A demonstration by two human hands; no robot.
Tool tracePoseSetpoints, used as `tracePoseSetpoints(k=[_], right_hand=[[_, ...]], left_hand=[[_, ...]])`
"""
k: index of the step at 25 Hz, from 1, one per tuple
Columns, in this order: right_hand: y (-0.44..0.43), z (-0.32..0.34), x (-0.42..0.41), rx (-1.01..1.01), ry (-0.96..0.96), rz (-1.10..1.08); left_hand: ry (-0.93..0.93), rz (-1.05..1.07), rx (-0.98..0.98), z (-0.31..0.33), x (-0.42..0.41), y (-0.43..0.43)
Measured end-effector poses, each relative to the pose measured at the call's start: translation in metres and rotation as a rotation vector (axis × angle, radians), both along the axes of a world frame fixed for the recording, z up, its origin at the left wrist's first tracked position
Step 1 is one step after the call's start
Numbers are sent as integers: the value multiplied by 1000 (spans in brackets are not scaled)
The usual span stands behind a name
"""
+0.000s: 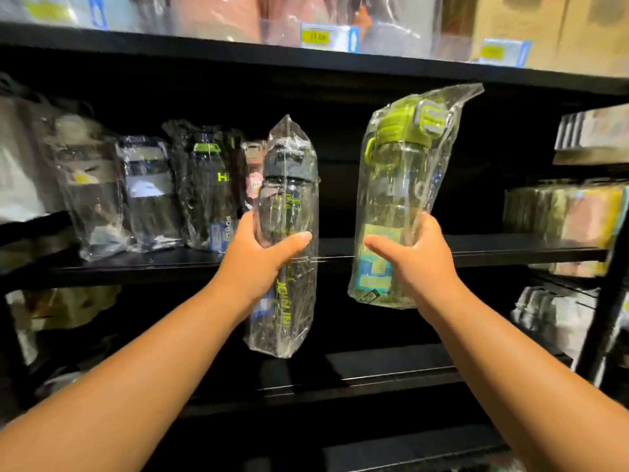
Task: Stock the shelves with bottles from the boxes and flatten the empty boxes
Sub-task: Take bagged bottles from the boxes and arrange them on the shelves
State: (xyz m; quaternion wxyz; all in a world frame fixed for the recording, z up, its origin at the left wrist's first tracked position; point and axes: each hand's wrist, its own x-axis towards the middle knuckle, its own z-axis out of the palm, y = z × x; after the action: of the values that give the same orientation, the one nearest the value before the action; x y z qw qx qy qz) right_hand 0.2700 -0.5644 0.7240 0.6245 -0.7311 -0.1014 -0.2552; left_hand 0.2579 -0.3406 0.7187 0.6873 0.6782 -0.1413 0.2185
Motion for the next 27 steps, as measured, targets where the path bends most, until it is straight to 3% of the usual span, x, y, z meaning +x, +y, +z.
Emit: tracePoseSetpoints(k=[5,16,27], right_hand=[[1,19,66,76,41,17],[66,-11,192,-128,-112,15],[82,-9,244,-253,-12,86]], left_hand=[[-24,8,-24,14,45,6],[-71,35,-120,20,101,22],[-47,163,-175,18,96,15]])
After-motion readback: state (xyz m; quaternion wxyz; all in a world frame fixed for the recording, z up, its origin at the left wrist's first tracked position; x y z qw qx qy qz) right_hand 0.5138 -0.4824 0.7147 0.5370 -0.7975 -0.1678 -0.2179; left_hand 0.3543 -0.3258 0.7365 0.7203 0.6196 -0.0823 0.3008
